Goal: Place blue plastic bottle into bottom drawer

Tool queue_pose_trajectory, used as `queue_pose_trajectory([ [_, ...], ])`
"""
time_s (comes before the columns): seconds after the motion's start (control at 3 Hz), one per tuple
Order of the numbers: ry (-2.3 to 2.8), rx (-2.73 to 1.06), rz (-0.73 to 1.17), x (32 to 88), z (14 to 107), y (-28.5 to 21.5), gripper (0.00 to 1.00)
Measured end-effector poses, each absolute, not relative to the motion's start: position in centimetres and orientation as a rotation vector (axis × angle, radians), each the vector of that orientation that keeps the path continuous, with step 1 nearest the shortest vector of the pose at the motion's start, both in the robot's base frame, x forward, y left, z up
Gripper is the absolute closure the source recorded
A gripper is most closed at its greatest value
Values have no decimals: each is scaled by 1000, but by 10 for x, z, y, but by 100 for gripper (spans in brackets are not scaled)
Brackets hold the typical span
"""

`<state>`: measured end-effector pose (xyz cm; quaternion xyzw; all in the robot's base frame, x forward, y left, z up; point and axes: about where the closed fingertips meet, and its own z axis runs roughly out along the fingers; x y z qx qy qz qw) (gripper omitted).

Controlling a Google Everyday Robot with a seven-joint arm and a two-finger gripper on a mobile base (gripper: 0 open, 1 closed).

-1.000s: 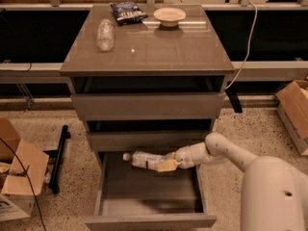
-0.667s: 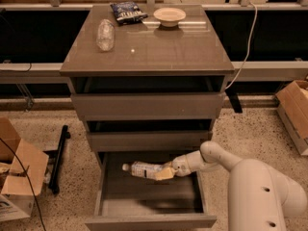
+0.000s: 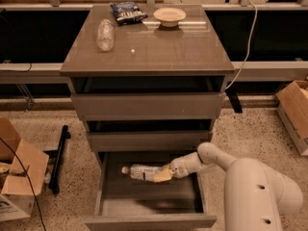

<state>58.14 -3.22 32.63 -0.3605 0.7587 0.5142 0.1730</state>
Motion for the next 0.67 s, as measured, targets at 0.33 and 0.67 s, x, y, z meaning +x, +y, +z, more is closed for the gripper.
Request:
queue_pose_trajectory([
  [0.33, 2202, -983, 1465, 582, 292, -33, 100],
  [0.67, 2242, -880, 1474, 582, 251, -46, 84],
])
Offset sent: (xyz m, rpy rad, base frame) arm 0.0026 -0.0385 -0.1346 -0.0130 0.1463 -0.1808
